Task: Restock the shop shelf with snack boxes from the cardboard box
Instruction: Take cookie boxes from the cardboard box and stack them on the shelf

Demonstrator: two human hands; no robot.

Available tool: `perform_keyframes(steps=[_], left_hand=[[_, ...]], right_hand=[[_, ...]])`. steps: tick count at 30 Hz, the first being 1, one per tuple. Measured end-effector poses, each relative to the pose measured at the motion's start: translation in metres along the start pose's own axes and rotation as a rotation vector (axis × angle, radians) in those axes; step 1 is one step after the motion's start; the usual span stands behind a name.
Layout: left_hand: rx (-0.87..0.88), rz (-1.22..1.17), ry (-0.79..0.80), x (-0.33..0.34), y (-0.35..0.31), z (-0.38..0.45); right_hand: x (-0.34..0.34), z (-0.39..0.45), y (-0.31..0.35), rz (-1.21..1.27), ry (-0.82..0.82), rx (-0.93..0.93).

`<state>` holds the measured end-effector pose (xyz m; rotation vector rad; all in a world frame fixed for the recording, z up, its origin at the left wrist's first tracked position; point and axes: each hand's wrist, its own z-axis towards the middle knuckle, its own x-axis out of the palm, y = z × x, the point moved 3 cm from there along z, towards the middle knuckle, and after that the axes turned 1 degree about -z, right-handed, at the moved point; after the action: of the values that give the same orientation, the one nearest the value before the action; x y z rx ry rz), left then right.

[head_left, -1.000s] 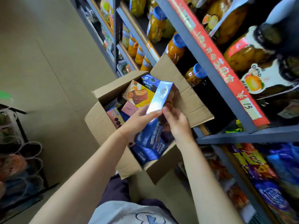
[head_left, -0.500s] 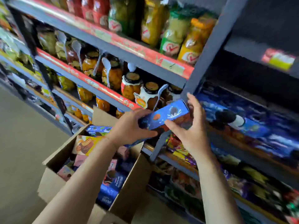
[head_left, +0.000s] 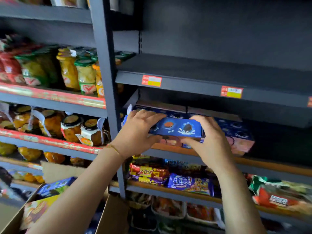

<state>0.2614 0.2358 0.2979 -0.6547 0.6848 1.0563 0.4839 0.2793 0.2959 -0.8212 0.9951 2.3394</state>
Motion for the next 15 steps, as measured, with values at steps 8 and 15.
perform_keyframes(steps=[8,15], left_hand=[[-0.165,0.046,-0.361,0.029,0.002,0.000],[-0.351,0.129,0.127,0.055,0.020,0.014]], right_hand=[[-0.007,0.033,-0.023,0.100,-0.112,0.240],[0.018,0.075,-0.023,0.120,-0.044,0.287]])
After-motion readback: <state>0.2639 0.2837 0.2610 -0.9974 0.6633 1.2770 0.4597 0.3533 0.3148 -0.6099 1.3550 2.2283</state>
